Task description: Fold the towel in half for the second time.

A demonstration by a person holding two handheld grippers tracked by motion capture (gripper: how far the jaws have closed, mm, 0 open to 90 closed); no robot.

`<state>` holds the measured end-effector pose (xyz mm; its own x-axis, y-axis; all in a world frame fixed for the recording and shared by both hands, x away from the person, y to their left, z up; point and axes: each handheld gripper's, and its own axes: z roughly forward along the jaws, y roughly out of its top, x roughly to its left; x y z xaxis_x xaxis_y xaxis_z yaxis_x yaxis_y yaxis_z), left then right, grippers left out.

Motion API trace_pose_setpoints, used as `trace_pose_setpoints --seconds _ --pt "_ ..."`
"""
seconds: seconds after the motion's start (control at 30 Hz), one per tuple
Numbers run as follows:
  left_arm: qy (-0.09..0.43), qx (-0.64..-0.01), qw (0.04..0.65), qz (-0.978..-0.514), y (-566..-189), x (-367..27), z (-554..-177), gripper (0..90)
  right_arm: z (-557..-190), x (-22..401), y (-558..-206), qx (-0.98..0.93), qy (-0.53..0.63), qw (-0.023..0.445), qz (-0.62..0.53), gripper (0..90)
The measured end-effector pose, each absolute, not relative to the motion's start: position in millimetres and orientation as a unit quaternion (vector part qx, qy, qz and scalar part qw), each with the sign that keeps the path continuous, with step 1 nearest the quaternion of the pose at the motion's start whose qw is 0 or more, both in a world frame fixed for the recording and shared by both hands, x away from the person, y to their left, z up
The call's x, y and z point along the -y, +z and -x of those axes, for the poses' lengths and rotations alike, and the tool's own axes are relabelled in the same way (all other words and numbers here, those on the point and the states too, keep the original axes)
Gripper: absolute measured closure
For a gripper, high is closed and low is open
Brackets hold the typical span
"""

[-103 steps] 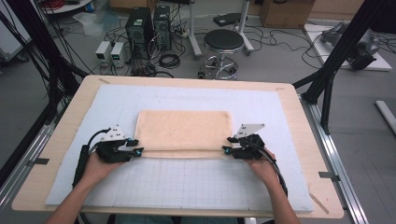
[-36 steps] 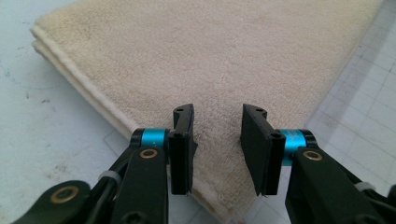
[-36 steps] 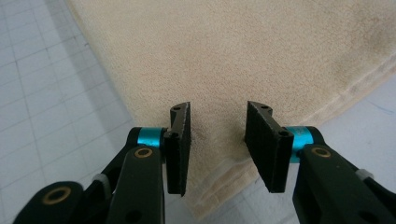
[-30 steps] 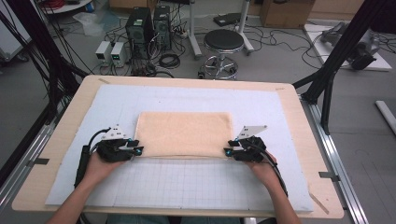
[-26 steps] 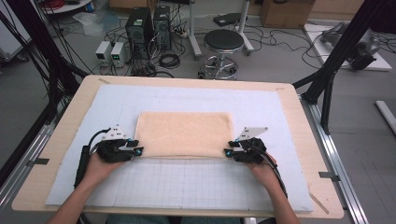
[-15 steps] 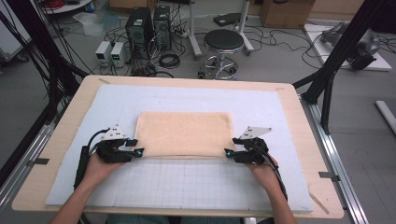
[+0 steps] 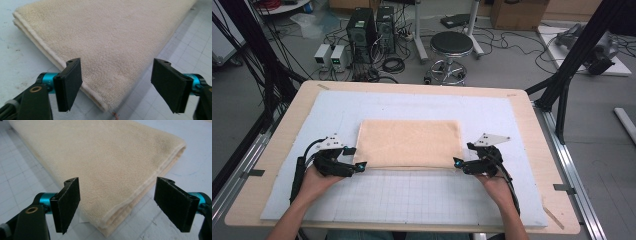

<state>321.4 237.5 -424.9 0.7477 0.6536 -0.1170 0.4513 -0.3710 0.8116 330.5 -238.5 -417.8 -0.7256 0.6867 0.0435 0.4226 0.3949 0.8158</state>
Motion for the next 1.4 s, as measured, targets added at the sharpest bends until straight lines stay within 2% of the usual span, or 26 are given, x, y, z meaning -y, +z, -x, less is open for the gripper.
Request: trace_pose_setpoints --seconds 0.6,0.77,1.4 --pt "0.121 -0.344 0.456 -0.812 -418.0 -246.5 -310.0 15.5 -324.8 236.7 -414.4 -0.826 0.423 0.162 -0.336 15.7" --pt "0.123 -0.342 0.459 -0.811 -416.6 -250.2 -302.0 14.5 -320.3 237.1 -412.3 -0.825 0.421 0.169 -0.336 12.7" --pt "0.131 -0.345 0.459 -0.808 -415.3 -264.2 -279.5 13.8 -301.3 247.6 -410.3 -0.822 0.422 0.179 -0.337 12.5"
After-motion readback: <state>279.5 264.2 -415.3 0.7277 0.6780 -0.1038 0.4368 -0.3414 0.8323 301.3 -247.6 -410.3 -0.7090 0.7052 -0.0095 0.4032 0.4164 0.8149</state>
